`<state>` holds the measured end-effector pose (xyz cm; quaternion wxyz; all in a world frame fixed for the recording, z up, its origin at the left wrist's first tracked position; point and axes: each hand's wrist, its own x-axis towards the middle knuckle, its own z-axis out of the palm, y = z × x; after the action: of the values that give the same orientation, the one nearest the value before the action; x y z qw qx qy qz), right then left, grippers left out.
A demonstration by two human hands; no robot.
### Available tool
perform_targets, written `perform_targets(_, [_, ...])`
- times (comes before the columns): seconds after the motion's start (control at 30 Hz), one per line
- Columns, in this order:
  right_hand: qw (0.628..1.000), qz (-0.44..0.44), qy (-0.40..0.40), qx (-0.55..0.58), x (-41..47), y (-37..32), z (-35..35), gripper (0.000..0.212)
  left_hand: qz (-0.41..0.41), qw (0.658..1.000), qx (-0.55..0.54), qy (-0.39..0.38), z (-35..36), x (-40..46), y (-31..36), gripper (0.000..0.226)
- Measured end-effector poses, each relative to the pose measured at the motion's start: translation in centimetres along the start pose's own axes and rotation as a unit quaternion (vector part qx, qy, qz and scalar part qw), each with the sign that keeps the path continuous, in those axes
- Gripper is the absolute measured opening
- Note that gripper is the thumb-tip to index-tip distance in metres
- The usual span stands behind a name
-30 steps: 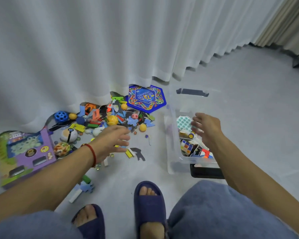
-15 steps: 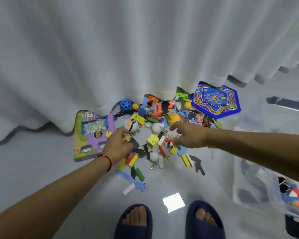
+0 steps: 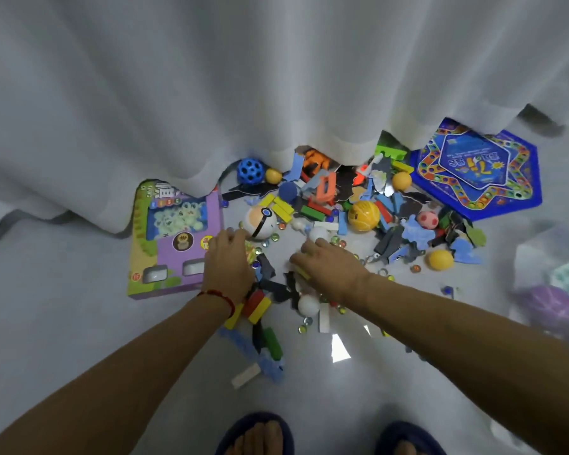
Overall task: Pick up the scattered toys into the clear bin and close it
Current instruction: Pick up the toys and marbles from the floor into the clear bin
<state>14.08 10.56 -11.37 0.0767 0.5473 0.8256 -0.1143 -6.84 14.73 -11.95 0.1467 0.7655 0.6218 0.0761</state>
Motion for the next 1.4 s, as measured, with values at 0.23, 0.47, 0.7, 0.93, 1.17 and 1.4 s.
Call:
perform_targets(0.23, [0.946,0.179,0.079,0.257,-5.7,0.1,-4.9,0.048,0.027,0.978,-0.194,0.076,-3.5,-3.6,4.0,0.048])
perform_targets(0.47, [0.595,0.441,0.23,0.631,-21.9,1.4,-13.9,0.037,-0.086,0.757,-0.605,-0.233,-10.8,-9.5,21.1,0.038])
perform_targets(0.7, [0.335,0.538,0.363,0.683,-38.2,5.4,-18.9,0.028,0.069,0.774,-0.526,-0.345,-15.0,-15.2,36.0,0.029])
perform_targets(0.93, [0.408,0.577,0.353,0.613,-42.0,4.0,-17.6,0.029,0.055,0.803,-0.488,-0.339,-15.1,-16.4,37.5,0.043])
perform_targets(1.17, [0.63,0.487,0.263,0.546,-34.5,3.3,-18.8,0.021,-0.008,0.863,-0.453,-0.224,-15.1,-12.8,27.5,0.023])
perform_targets(1.4, [0.757,0.421,0.14,0.479,-23.4,2.0,-14.9,0.021,-0.048,0.921,-0.36,-0.138,-12.1,-10.0,17.1,0.026])
